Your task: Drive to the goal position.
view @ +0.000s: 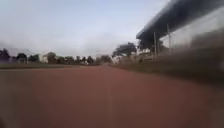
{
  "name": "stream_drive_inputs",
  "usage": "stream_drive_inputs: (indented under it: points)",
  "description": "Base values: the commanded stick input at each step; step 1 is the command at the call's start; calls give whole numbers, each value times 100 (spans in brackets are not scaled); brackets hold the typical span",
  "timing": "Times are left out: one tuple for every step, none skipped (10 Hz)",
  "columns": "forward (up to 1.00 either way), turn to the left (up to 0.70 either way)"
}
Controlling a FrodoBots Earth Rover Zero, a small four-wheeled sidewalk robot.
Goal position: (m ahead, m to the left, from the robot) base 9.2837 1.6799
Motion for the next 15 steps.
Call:
stream_drive_inputs:
  points:
    - [70, 0]
    - [70, 0]
    - [70, 0]
    - [70, 0]
    - [70, 0]
    - [70, 0]
    - [70, 0]
    - [70, 0]
    - [70, 0]
    - [70, 0]
    - [70, 0]
    - [70, 0]
    - [70, 0]
    - [70, 0]
    - [70, 0]
